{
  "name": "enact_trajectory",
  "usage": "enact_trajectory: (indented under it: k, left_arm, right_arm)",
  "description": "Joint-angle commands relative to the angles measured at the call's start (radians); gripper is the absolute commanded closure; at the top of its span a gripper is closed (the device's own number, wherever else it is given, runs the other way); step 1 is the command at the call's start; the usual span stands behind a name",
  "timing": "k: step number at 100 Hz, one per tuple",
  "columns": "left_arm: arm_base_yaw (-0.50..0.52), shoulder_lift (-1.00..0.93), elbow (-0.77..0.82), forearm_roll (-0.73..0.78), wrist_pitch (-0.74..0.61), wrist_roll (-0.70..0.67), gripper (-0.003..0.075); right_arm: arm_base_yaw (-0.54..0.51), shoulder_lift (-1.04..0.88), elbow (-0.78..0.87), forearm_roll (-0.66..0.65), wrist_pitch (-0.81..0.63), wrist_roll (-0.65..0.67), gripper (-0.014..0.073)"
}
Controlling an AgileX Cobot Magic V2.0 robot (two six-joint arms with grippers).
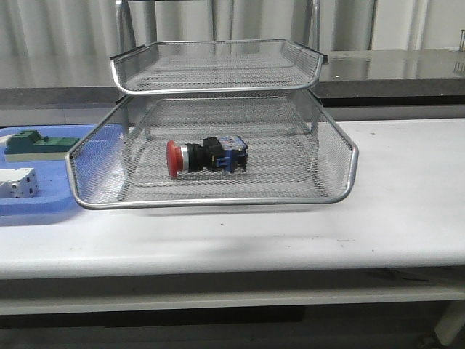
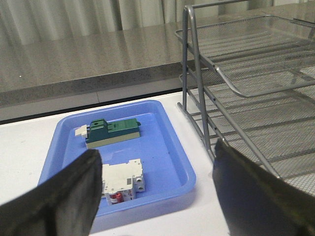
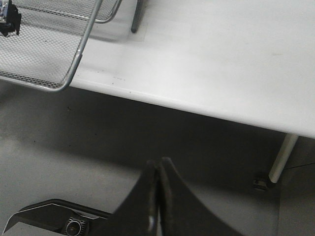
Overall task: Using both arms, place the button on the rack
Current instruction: 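Open the left gripper and raise it away from the button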
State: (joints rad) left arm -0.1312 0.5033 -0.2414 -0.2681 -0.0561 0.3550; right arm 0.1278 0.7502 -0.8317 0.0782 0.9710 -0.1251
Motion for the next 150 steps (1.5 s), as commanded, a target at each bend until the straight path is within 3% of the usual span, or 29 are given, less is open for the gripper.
enact_trajectory:
  k: [1,17,41,126,150]
  left_arm:
    - [0.004,0.0,-0.025,-0.01,-0.089,-0.01,0.0266]
    - [0.004,0.0,-0.025,-0.01,-0.091,-0.01,0.0384]
    - [0.004,0.0,-0.025,-0.01,-0.091,-0.01,0.0742]
    - [0.004,0.0,-0.025,-0.01,-0.091,-0.01,0.0741]
    - [0.004,0.0,-0.025,-0.01,-0.091,-0.01,0.0741]
  right_arm:
    - [0.002,-0.005,-0.035,-0.002,-0.044,0.0,0.0656]
    - [0.002,-0.005,-0.035,-0.002,-0.044,0.0,0.0656]
    - [0.002,-0.005,-0.035,-0.002,-0.044,0.0,0.0656]
    - [0.002,-0.005,-0.035,-0.001,-0.052,0.0,0.0656]
    - [0.002,0.014,-0.035,0.141,-0.069,-0.001,0.0655]
